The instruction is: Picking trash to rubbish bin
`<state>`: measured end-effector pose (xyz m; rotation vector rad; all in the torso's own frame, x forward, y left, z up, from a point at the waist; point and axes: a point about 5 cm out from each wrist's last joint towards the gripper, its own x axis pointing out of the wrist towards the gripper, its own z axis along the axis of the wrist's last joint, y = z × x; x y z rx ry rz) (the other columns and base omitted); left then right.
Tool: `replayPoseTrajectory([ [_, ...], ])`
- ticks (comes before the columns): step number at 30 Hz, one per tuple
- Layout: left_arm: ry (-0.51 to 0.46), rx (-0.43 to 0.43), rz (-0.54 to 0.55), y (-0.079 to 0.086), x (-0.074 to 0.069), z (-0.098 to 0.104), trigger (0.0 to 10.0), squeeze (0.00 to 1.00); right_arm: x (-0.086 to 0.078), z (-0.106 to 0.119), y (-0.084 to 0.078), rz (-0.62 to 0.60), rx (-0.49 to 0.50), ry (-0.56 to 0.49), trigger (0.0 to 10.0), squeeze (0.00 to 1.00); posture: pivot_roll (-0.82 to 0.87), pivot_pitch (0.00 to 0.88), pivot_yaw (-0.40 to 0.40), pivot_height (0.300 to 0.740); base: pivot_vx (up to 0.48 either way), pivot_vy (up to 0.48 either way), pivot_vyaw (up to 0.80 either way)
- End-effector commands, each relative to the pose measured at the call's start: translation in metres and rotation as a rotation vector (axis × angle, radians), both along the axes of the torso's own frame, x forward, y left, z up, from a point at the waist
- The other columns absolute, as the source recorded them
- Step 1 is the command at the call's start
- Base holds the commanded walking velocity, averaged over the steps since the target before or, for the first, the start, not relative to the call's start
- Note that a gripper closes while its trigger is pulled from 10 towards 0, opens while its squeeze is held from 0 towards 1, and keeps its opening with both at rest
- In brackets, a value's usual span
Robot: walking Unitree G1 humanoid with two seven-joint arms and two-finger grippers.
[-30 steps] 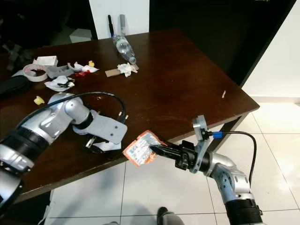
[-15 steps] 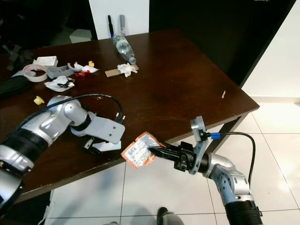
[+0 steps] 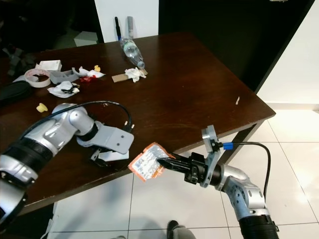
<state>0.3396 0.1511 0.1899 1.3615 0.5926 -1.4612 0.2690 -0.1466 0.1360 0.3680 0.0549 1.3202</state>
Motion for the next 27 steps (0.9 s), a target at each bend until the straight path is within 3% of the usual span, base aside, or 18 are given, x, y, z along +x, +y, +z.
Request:
replayPoseTrajectory([
  [1,0.049,0.010,-0.001,-0.0016,-0.0033,-0.0148,10.0,0.00,-0.0028,-0.0016,-0.0005,0.004,-0.028,0.000,10.0,0.00,0.06,0.176,-0.014,0.740,0.000,0.000,0.00],
  [4,0.065,0.014,0.000,-0.0007,-0.0042,-0.0156,10.0,0.00,-0.0021,-0.0012,-0.0002,0.002,-0.028,-0.002,10.0,0.00,0.06,0.175,-0.013,0.740,0.000,0.000,0.00],
  [5,0.072,0.017,0.001,-0.0001,-0.0046,-0.0160,8.3,0.00,-0.0018,-0.0009,-0.0002,0.000,-0.028,-0.003,10.0,0.00,0.06,0.175,-0.012,0.740,0.000,0.000,0.00],
  [6,0.087,0.020,0.005,0.0008,-0.0053,-0.0166,4.6,0.00,-0.0017,-0.0006,-0.0003,-0.001,-0.028,-0.005,10.0,0.00,0.06,0.175,-0.012,0.740,0.000,0.000,0.00],
  [8,0.087,0.020,0.005,0.0008,-0.0053,-0.0166,4.6,0.00,-0.0017,-0.0006,-0.0003,-0.001,-0.028,-0.005,10.0,0.00,0.06,0.175,-0.012,0.740,0.000,0.000,0.00],
  [9,0.097,0.025,0.005,0.0018,-0.0059,-0.0171,1.9,0.00,-0.0017,-0.0003,-0.0003,-0.002,-0.028,-0.006,10.0,0.00,0.06,0.176,-0.012,0.740,0.000,0.000,0.00],
  [10,0.103,0.028,0.007,0.0026,-0.0062,-0.0175,0.0,0.00,-0.0021,-0.0002,-0.0005,-0.002,-0.032,-0.008,10.0,0.00,0.06,0.176,-0.011,0.740,0.000,0.000,0.00],
  [27,0.098,0.029,0.028,0.0072,-0.0030,-0.0140,0.0,0.00,-0.0002,0.0017,0.0012,-0.009,-0.035,-0.026,10.0,0.00,0.06,0.161,-0.002,0.740,0.000,0.000,0.00],
])
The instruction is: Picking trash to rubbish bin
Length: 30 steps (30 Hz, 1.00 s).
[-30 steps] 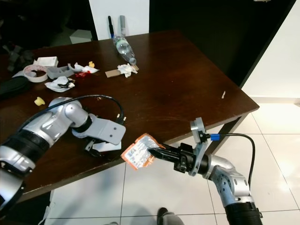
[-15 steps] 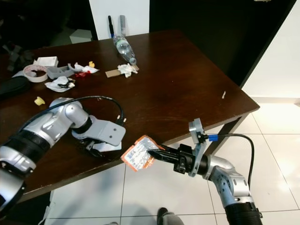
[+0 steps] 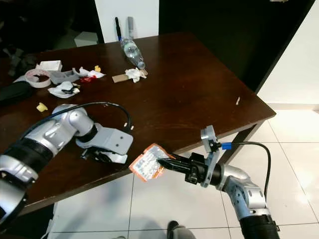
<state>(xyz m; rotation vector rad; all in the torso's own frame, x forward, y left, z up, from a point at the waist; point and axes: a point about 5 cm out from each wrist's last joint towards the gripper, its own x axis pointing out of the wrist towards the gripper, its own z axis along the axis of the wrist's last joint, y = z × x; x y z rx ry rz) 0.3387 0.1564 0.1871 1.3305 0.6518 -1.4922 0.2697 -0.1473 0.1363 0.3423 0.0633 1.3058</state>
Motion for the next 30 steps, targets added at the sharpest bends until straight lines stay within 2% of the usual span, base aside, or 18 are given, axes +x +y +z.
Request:
replayPoseTrajectory([
  [1,0.012,-0.041,0.036,0.000,0.002,-0.005,1.3,0.00,-0.001,0.002,0.002,0.001,-0.005,-0.023,10.0,0.00,0.05,0.158,0.000,0.740,0.000,0.000,0.00],
  [2,0.002,-0.083,0.056,0.000,0.005,0.000,5.1,0.00,0.000,0.002,0.002,-0.004,-0.001,-0.025,10.0,0.00,0.05,0.154,0.003,0.740,0.000,0.000,0.00],
  [3,0.002,-0.083,0.056,0.000,0.005,0.000,5.1,0.00,0.000,0.002,0.002,-0.004,-0.001,-0.025,10.0,0.00,0.05,0.154,0.003,0.740,0.000,0.000,0.00],
  [5,-0.017,-0.168,0.099,0.000,0.010,0.011,7.1,0.00,0.001,0.004,0.001,-0.020,0.012,-0.032,10.0,0.00,0.05,0.152,0.007,0.740,0.000,0.000,0.00],
  [6,-0.047,-0.233,0.143,0.003,0.015,0.021,10.0,0.00,0.002,0.006,0.000,-0.036,0.025,-0.037,10.0,0.00,0.05,0.150,0.008,0.740,0.000,0.000,0.00],
  [7,-0.047,-0.233,0.143,0.003,0.015,0.021,10.0,0.00,0.002,0.006,0.000,-0.036,0.025,-0.037,10.0,0.00,0.05,0.150,0.008,0.740,0.000,0.000,0.00],
  [10,-0.122,-0.438,0.296,0.020,0.025,0.045,10.0,0.00,0.008,0.011,-0.006,-0.117,0.085,-0.057,10.0,0.00,0.05,0.150,0.012,0.740,0.000,0.000,0.00],
  [14,-0.152,-0.547,0.383,0.031,0.028,0.053,10.0,0.00,0.012,0.014,-0.010,-0.160,0.114,-0.071,10.0,0.00,0.05,0.148,0.013,0.740,0.000,0.000,0.00],
  [17,-0.192,-0.834,0.544,0.051,0.030,0.066,10.0,0.00,0.023,0.023,-0.015,-0.267,0.183,-0.099,10.0,0.00,0.05,0.146,0.009,0.740,0.000,0.000,0.00],
  [18,-0.192,-0.834,0.544,0.051,0.030,0.066,10.0,0.00,0.023,0.023,-0.015,-0.267,0.183,-0.099,10.0,0.00,0.05,0.146,0.009,0.740,0.000,0.000,0.00],
  [19,-0.203,-0.972,0.596,0.058,0.030,0.072,10.0,0.00,0.028,0.025,-0.017,-0.310,0.211,-0.098,10.0,0.00,0.05,0.145,0.007,0.740,0.000,0.000,0.00],
  [22,-0.204,-1.101,0.639,0.063,0.030,0.077,10.0,0.00,0.032,0.027,-0.019,-0.350,0.233,-0.099,10.0,0.00,0.05,0.144,0.005,0.740,0.000,0.000,0.00],
  [23,-0.186,-1.326,0.678,0.069,0.027,0.085,10.0,0.00,0.040,0.030,-0.021,-0.428,0.268,-0.090,10.0,0.00,0.06,0.143,0.001,0.740,0.000,0.000,0.00],
  [24,-0.125,-1.678,0.641,0.072,0.016,0.098,10.0,0.00,0.044,0.032,-0.020,-0.468,0.304,-0.081,10.0,0.00,0.06,0.142,-0.008,0.740,0.000,0.000,0.00],
  [25,-0.125,-1.678,0.641,0.072,0.016,0.098,10.0,0.00,0.044,0.032,-0.020,-0.468,0.304,-0.081,10.0,0.00,0.06,0.142,-0.008,0.740,0.000,0.000,0.00],
  [26,-0.078,-1.929,0.567,0.074,0.001,0.104,10.0,0.00,0.046,0.035,-0.019,-0.483,0.329,-0.075,10.0,0.00,0.07,0.142,-0.016,0.740,0.000,0.000,0.00],
  [27,-0.050,-2.071,0.507,0.077,-0.012,0.107,10.0,0.00,0.047,0.036,-0.019,-0.485,0.344,-0.072,10.0,0.00,0.07,0.141,-0.019,0.740,0.000,0.000,0.00],
  [30,-0.005,-2.158,0.452,0.066,-0.025,0.102,10.0,0.00,0.048,0.036,-0.016,-0.474,0.340,-0.072,10.0,0.00,0.08,0.140,-0.034,0.740,0.000,0.000,0.00],
])
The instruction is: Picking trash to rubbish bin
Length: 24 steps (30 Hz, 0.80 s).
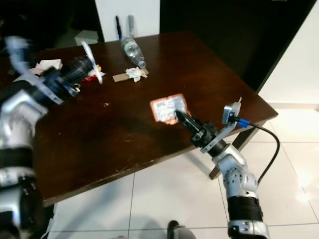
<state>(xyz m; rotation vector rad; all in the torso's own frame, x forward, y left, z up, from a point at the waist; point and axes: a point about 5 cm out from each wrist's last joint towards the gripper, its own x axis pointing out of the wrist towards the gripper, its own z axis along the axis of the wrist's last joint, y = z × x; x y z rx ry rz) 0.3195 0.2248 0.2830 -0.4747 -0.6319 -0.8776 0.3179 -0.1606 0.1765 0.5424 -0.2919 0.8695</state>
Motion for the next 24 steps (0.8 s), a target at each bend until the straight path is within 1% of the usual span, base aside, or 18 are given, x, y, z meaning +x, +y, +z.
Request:
replayPoseTrajectory([
  [1,-0.036,-0.034,-0.021,-0.002,-0.006,0.006,10.0,0.00,0.000,-0.004,-0.002,-0.011,0.016,0.015,10.0,0.00,0.08,0.140,-0.034,0.740,0.000,0.000,0.00],
  [3,-0.039,-0.067,-0.073,-0.013,-0.016,0.000,10.0,0.00,0.001,-0.002,0.002,0.019,0.021,0.005,10.0,0.00,0.09,0.136,-0.039,0.740,0.000,0.000,0.00],
  [4,-0.039,-0.067,-0.073,-0.013,-0.016,0.000,10.0,0.00,0.001,-0.002,0.002,0.019,0.021,0.005,10.0,0.00,0.09,0.136,-0.039,0.740,0.000,0.000,0.00],
  [5,-0.044,-0.088,-0.111,-0.019,-0.022,-0.002,10.0,0.00,0.000,0.000,0.005,0.054,0.020,-0.012,10.0,0.00,0.10,0.134,-0.041,0.740,0.000,0.000,0.00],
  [6,-0.043,-0.117,-0.173,-0.028,-0.033,-0.007,10.0,0.00,0.005,0.001,0.009,0.048,-0.001,-0.001,10.0,0.00,0.11,0.133,-0.045,0.740,0.000,0.000,0.00],
  [8,-0.040,-0.121,-0.188,-0.032,-0.036,-0.008,10.0,0.00,0.008,0.001,0.009,0.026,-0.011,0.013,10.0,0.00,0.11,0.132,-0.045,0.740,0.000,0.000,0.00],
  [9,-0.015,-0.136,-0.204,-0.037,-0.038,-0.011,10.0,0.00,0.013,-0.001,0.007,-0.017,-0.012,0.037,10.0,0.00,0.11,0.131,-0.047,0.740,0.000,0.000,0.00],
  [10,-0.015,-0.136,-0.204,-0.037,-0.038,-0.011,10.0,0.00,0.013,-0.001,0.007,-0.017,-0.012,0.037,10.0,0.00,0.11,0.131,-0.047,0.740,0.000,0.000,0.00],
  [11,0.011,-0.148,-0.216,-0.041,-0.040,-0.015,10.0,0.00,0.018,-0.003,0.005,-0.071,-0.020,0.068,10.0,0.00,0.11,0.130,-0.048,0.740,0.000,0.000,0.00],
  [12,0.011,-0.148,-0.216,-0.041,-0.040,-0.015,10.0,0.00,0.018,-0.003,0.005,-0.071,-0.020,0.068,10.0,0.00,0.11,0.130,-0.048,0.740,0.000,0.000,0.00],
  [14,0.088,-0.184,-0.266,-0.059,-0.045,-0.028,10.0,0.00,0.031,-0.008,-0.001,-0.197,-0.025,0.161,10.0,0.00,0.11,0.129,-0.048,0.740,0.000,0.000,0.00],
  [15,0.088,-0.184,-0.266,-0.059,-0.045,-0.028,10.0,0.00,0.031,-0.008,-0.001,-0.197,-0.025,0.161,10.0,0.00,0.11,0.129,-0.048,0.740,0.000,0.000,0.00],
  [16,0.121,-0.191,-0.293,-0.068,-0.048,-0.035,10.0,0.00,0.035,-0.009,-0.005,-0.241,-0.008,0.193,10.0,0.00,0.11,0.129,-0.048,0.740,0.000,0.000,-0.77],
  [17,0.121,-0.191,-0.293,-0.068,-0.048,-0.035,10.0,0.00,0.035,-0.009,-0.005,-0.241,-0.008,0.193,10.0,0.00,0.11,0.129,-0.048,0.740,0.000,0.000,-0.77],
  [18,0.152,-0.201,-0.326,-0.079,-0.052,-0.040,10.0,0.00,0.040,-0.009,-0.011,-0.297,0.001,0.220,10.0,0.00,0.11,0.128,-0.048,0.740,0.000,0.000,-0.80],
  [19,0.152,-0.201,-0.326,-0.079,-0.052,-0.040,10.0,0.00,0.040,-0.009,-0.011,-0.297,0.001,0.220,10.0,0.00,0.11,0.128,-0.048,0.740,0.000,0.000,-0.80],
  [22,0.188,-0.205,-0.382,-0.096,-0.058,-0.045,10.0,0.00,0.047,-0.010,-0.026,-0.418,0.013,0.268,10.0,0.00,0.11,0.127,-0.047,0.740,0.000,0.000,-0.80],
  [24,0.207,-0.193,-0.404,-0.103,-0.061,-0.046,10.0,0.00,0.051,-0.013,-0.036,-0.505,0.009,0.303,10.0,0.00,0.11,0.125,-0.046,0.740,0.000,0.000,-0.80],
])
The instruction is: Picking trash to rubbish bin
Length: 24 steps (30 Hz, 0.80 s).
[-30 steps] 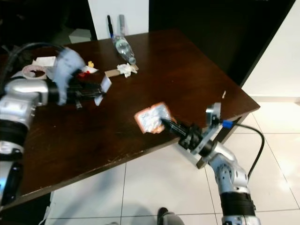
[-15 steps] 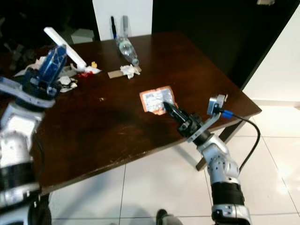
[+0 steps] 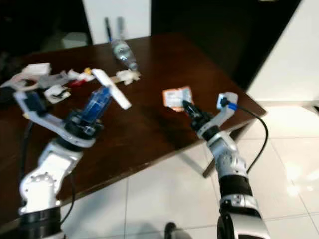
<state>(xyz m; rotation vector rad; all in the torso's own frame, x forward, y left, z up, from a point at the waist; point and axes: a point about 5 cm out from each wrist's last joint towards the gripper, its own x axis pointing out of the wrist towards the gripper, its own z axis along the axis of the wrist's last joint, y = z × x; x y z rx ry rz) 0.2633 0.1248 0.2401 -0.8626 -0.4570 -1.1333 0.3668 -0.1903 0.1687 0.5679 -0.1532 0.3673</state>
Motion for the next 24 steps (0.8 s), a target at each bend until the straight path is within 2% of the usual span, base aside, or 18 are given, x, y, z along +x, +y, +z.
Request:
replayPoseTrajectory([
  [1,0.019,0.000,-0.012,-0.003,-0.004,-0.003,10.0,0.00,0.002,-0.005,-0.006,-0.070,0.001,0.030,10.0,0.00,0.11,0.125,-0.046,0.740,0.000,0.000,-0.80],
  [4,0.035,0.021,-0.024,-0.006,-0.004,-0.005,10.0,0.00,0.005,-0.010,-0.022,-0.190,0.010,0.082,10.0,0.00,0.10,0.121,-0.035,0.740,0.000,0.000,-0.80],
  [5,0.035,0.021,-0.024,-0.006,-0.004,-0.005,10.0,0.00,0.005,-0.010,-0.022,-0.190,0.010,0.082,10.0,0.00,0.10,0.121,-0.035,0.740,0.000,0.000,-0.80],
  [8,0.042,0.032,-0.065,-0.012,-0.008,-0.004,10.0,0.00,0.003,-0.011,-0.038,-0.276,0.019,0.094,10.0,0.00,0.08,0.122,-0.019,0.740,0.000,0.000,-0.80],
  [14,0.045,0.064,-0.097,-0.017,-0.009,-0.007,10.0,0.00,0.001,-0.009,-0.043,-0.310,0.032,0.074,10.0,0.00,0.06,0.119,-0.003,0.740,0.000,0.000,-0.80],
  [15,0.048,0.091,-0.046,-0.019,-0.001,-0.008,10.0,0.00,0.001,-0.011,-0.036,-0.282,0.022,0.066,10.0,0.00,0.05,0.105,-0.005,0.740,0.000,0.000,-0.80],
  [17,0.050,0.105,-0.012,-0.019,0.003,-0.009,10.0,0.00,0.001,-0.013,-0.030,-0.263,0.012,0.065,10.0,0.00,0.05,0.099,-0.007,0.740,0.000,0.000,-0.80],
  [20,0.071,0.131,0.066,-0.021,0.014,-0.013,10.0,0.00,0.003,-0.022,-0.008,-0.206,-0.017,0.081,10.0,0.00,0.06,0.084,-0.008,0.740,0.000,0.000,-0.80],
  [24,0.068,0.114,0.124,-0.020,0.020,-0.008,10.0,0.00,0.007,-0.016,0.010,-0.160,0.013,0.054,10.0,0.00,0.06,0.087,0.001,0.740,0.000,0.000,-0.80],
])
